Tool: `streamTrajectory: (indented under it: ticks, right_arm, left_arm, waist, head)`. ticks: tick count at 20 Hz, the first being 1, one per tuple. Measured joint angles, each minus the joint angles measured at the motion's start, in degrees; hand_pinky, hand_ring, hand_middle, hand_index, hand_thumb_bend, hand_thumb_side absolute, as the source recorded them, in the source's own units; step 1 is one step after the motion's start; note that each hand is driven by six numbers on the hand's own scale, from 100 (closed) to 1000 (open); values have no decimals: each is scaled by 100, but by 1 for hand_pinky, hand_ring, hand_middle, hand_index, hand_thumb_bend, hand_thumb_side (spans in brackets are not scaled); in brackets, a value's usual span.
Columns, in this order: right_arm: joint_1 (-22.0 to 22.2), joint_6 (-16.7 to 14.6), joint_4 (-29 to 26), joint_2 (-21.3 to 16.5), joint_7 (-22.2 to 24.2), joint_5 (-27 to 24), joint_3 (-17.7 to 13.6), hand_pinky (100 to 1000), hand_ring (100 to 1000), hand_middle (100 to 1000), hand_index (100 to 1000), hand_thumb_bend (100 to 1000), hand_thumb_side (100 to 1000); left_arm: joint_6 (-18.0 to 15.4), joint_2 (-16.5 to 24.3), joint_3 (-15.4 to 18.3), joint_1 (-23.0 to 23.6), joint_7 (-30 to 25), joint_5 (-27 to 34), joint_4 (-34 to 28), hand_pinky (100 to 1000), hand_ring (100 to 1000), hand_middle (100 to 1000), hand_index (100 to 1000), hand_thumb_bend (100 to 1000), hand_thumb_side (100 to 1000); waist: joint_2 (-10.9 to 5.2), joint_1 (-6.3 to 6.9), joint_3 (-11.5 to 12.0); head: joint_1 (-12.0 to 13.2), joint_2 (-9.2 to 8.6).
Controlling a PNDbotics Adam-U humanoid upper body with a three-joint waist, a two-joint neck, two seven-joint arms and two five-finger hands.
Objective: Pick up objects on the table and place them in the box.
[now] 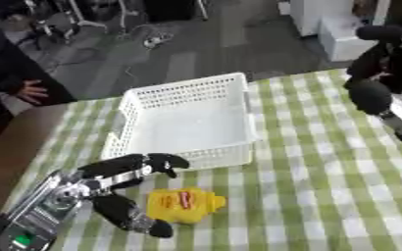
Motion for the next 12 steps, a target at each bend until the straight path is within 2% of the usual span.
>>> streamTrajectory:
  ticks: [12]
  right_arm:
    - [-24, -4, 0, 0, 17, 0, 31, 354, 527, 537, 838, 820, 593]
  left_arm:
    - [99, -67, -1, -99, -99, -198, 88, 862, 844, 955, 1000, 696, 831]
  waist:
    - [26, 29, -38]
  head:
    - [4, 0]
